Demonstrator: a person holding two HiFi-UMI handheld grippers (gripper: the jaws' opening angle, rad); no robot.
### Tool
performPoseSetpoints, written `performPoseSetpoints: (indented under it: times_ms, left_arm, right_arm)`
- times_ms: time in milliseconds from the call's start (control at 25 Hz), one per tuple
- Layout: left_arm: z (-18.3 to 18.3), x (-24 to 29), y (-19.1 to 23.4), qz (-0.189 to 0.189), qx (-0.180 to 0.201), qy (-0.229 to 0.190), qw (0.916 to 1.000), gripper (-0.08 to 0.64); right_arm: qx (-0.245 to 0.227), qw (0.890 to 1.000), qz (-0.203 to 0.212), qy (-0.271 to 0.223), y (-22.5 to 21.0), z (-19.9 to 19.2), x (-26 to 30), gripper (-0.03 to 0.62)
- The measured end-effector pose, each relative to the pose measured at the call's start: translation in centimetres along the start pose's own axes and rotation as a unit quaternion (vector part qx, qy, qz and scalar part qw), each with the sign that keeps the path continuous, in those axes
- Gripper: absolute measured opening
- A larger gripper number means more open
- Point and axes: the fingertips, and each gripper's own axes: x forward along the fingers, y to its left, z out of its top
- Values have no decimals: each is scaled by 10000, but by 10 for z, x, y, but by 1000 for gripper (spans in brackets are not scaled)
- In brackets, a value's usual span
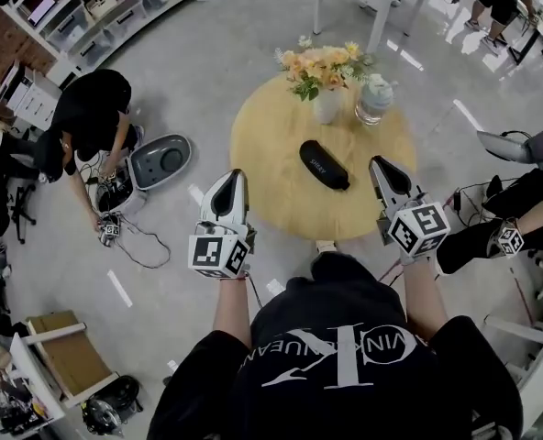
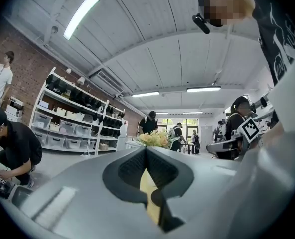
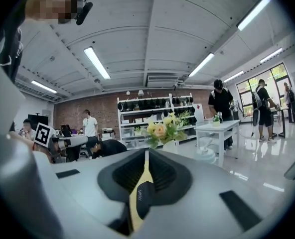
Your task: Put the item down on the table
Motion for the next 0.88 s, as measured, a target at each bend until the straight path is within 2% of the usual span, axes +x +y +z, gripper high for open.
performPoseSetpoints:
  times_ms: [440, 880]
  left_arm:
    - [16, 2, -3, 102, 33, -229, 9997, 12]
    - [20, -2, 3, 268, -11, -305, 9992, 12]
  right_arm:
    - [84, 9996, -24, -261, -2, 14, -6, 34]
    - [-16, 9995, 102, -305, 3, 20, -4, 34]
